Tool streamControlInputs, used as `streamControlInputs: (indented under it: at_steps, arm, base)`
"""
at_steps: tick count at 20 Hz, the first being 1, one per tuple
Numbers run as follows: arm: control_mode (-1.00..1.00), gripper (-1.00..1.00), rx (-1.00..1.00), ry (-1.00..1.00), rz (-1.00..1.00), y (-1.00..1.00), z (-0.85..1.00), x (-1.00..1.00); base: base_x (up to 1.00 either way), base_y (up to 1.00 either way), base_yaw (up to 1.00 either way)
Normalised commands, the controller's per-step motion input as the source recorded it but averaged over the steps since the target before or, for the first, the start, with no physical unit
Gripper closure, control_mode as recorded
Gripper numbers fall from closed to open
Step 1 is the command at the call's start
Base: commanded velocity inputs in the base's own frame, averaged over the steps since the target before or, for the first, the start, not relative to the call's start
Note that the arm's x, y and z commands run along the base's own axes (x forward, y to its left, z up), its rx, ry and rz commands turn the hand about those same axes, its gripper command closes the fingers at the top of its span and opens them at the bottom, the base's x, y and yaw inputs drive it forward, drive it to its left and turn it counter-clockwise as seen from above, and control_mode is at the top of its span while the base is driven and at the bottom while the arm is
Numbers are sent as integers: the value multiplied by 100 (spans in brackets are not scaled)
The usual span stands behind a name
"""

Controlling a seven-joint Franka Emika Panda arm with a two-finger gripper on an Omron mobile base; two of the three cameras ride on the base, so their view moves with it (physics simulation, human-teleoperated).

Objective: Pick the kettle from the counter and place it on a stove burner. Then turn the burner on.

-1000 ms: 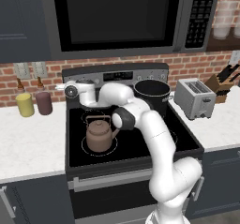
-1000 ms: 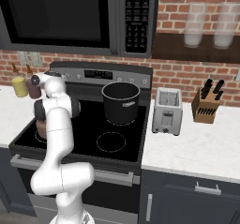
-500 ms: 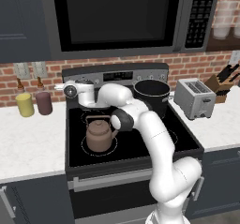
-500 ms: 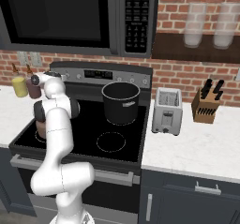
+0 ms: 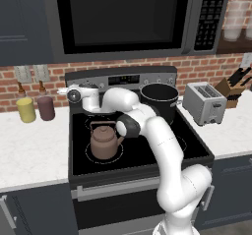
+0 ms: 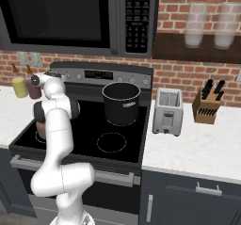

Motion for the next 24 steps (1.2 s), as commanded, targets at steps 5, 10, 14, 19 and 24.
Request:
streamControlInputs:
  at_steps: [5, 10, 14, 19, 24]
  arm:
    - [-100, 100, 0, 0, 0, 0, 0, 0]
    - [-100, 100, 0, 0, 0, 0, 0, 0]
    - [-100, 100, -3, -2, 0, 1, 0, 0]
    - [-100, 100, -11, -9, 0, 0, 0, 0]
    - [-100, 100, -12, -9, 0, 0, 0, 0]
  base:
    - [0, 0, 0]
    - [0, 0, 0]
    - [0, 0, 0]
    - [0, 0, 0]
    - [0, 0, 0]
